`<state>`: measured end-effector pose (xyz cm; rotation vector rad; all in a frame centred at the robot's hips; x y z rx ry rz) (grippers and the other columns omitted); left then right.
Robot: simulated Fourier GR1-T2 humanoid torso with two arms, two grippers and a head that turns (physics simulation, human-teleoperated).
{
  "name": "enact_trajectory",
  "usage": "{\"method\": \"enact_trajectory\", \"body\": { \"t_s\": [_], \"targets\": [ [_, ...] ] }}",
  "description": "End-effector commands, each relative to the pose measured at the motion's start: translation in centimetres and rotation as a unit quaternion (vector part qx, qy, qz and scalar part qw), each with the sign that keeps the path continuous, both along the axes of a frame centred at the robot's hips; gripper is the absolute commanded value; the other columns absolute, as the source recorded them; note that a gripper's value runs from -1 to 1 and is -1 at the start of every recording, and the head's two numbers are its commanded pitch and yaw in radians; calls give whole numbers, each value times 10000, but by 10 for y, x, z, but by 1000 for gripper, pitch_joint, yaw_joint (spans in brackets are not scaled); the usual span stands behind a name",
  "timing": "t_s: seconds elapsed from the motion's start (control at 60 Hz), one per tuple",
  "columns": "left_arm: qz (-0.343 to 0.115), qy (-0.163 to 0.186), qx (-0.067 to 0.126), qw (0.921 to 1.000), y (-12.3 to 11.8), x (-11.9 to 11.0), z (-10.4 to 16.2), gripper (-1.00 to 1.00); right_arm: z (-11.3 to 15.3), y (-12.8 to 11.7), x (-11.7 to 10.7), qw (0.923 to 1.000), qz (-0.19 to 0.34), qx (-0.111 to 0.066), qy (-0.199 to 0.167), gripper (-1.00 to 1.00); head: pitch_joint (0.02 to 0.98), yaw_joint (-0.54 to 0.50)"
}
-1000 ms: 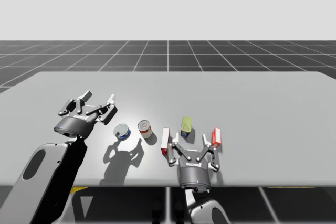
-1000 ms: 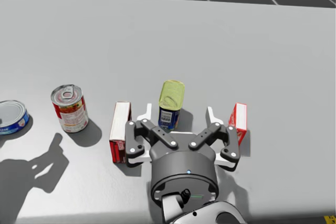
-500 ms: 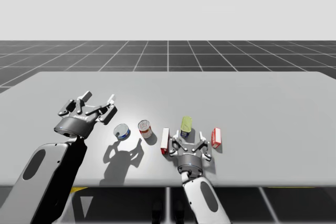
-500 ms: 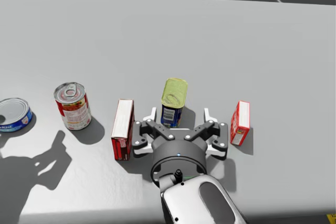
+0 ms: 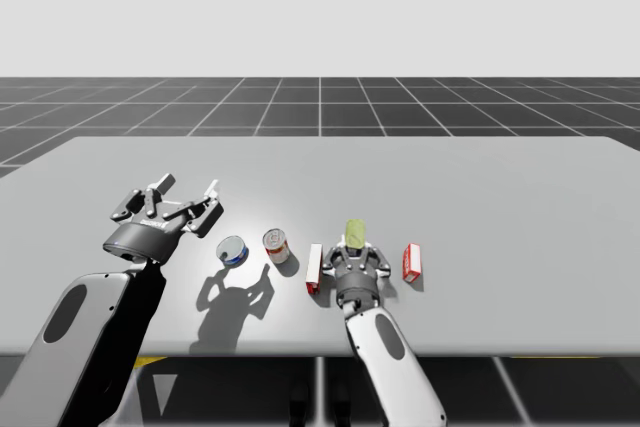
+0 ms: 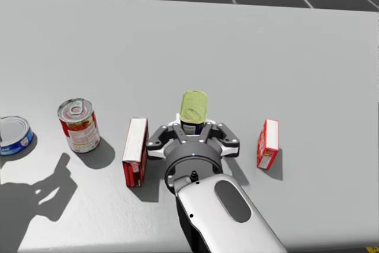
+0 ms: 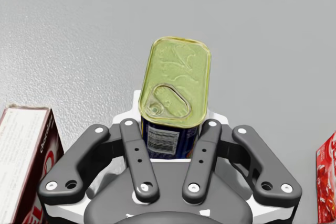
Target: Lift the meat can off the table.
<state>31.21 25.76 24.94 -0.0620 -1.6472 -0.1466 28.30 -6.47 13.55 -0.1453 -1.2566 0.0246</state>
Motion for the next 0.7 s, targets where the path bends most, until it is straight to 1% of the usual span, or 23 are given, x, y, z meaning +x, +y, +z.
{"method": "enact_trajectory", "body": {
  "t_s": [0.017,0.167,0.367,0.467,0.617,0.7],
  "targets": [
    [-10,3,9,10000,0,0,0,-1000,-7,-5,1,9996,-182,42,202,1000,781,-139],
    [-12,10,27,10000,-1,1,-1,-1000,-6,-10,-1,9995,-230,111,191,1000,692,-149],
    [-1,11,33,10000,-1,0,-1,-1000,-6,-13,-6,9995,-269,83,138,1000,541,-150],
    [-1,11,35,10000,-1,0,-1,-1000,-4,-14,-7,9995,-278,78,98,1000,487,-151],
    [1,10,28,10000,-1,0,-2,-1000,2,-15,-7,9996,-283,73,-7,1000,460,-155],
    [7,6,11,10000,0,0,-2,-1000,12,-19,-8,9995,-287,71,-135,1000,458,-157]
  ]
}}
